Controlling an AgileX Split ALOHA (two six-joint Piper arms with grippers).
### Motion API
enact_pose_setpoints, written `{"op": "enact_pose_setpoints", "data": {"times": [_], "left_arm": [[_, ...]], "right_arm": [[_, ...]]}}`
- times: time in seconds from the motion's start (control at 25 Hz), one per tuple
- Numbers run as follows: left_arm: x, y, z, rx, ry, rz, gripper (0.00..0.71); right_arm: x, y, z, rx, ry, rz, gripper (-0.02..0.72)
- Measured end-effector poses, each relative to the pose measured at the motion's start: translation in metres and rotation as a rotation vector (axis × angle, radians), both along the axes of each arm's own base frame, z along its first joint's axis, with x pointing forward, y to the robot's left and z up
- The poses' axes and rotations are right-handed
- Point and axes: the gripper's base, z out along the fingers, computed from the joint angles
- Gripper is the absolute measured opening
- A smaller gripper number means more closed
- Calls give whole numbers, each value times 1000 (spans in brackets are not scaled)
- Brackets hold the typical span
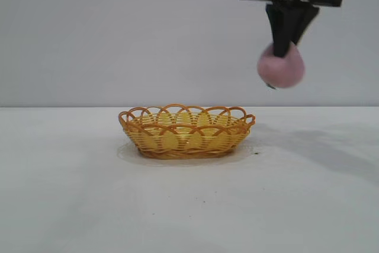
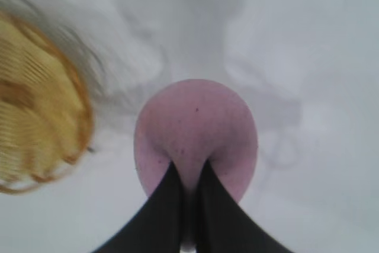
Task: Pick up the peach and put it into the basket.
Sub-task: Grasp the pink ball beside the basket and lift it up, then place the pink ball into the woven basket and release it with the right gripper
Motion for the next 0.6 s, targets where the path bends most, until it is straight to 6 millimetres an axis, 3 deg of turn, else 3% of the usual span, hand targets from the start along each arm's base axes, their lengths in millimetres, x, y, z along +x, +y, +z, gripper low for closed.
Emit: {"op": "enact_pose_setpoints", "data": {"times": [0.28, 0.6], "left_arm": [[0, 0, 0, 0, 0, 0, 550], [0, 0, 0, 0, 0, 0, 550]], "right_arm": [[-19, 47, -6, 25, 33, 104, 0], [-36, 96, -48, -6, 106, 211, 0]]}}
